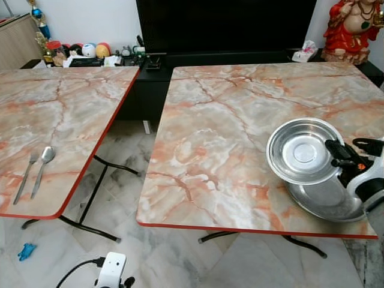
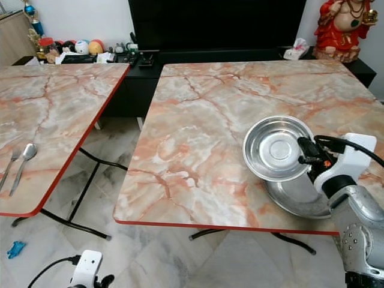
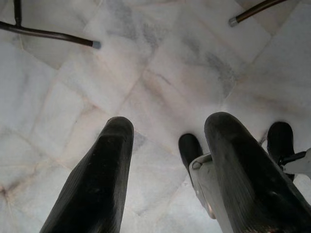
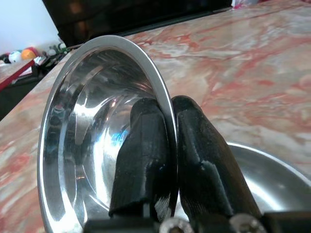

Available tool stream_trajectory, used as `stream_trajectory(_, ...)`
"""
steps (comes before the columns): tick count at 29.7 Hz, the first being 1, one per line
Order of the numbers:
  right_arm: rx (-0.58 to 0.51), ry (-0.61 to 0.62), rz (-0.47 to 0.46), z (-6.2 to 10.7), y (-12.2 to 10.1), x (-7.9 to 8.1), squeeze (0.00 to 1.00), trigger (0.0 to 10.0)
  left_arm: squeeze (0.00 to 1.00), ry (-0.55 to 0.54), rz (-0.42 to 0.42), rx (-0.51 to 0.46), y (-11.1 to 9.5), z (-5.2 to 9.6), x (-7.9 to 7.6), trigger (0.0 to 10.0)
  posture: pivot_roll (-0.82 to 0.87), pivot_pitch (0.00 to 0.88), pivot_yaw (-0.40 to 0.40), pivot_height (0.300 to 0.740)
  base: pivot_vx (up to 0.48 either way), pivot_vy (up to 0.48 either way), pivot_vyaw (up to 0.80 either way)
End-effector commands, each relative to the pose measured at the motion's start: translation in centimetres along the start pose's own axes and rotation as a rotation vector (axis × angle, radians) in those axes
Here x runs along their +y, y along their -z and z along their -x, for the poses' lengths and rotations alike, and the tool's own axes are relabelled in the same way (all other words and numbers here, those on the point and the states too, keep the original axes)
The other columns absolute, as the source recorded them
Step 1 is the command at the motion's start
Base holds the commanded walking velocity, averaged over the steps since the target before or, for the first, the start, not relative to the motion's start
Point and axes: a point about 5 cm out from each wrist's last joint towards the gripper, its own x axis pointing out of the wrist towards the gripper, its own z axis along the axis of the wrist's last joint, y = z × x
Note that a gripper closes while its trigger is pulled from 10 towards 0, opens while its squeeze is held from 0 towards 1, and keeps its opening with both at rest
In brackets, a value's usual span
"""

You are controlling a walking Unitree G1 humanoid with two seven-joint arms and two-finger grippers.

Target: Setting the table

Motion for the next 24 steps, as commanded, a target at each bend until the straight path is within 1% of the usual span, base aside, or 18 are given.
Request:
stream_trajectory(1,-0.014,0.0,-0.001,-0.2,-0.3,0.1,0.0,10.0,0.0,0.005,-0.01,0.015,0.3,0.1,0.0,10.0,-0.05,0.005,0.052,0.74,0.0,-0.322,0.0)
stream_trajectory(7,-0.009,-0.009,-0.003,-0.4,0.0,0.4,0.0,10.0,0.0,0.011,-0.007,0.017,0.3,0.1,-0.1,10.0,-0.05,0.008,0.051,0.74,0.0,-0.316,0.0)
stream_trajectory(11,0.001,-0.01,-0.005,-0.5,0.1,0.5,0.0,10.0,0.0,0.008,0.003,0.019,0.4,0.1,-0.1,10.0,-0.05,0.01,0.051,0.74,0.0,0.0,0.0)
stream_trajectory(17,0.044,-0.014,-0.004,-0.7,0.5,0.6,0.0,10.0,0.0,0.009,0.009,0.025,0.5,0.1,0.0,10.0,-0.05,0.013,0.051,0.74,0.0,0.0,0.0)
stream_trajectory(24,0.097,-0.023,-0.053,-0.8,1.4,1.0,0.0,10.0,0.0,0.009,0.009,0.033,0.6,0.1,0.0,10.0,-0.06,0.017,0.053,0.74,0.0,0.0,0.0)
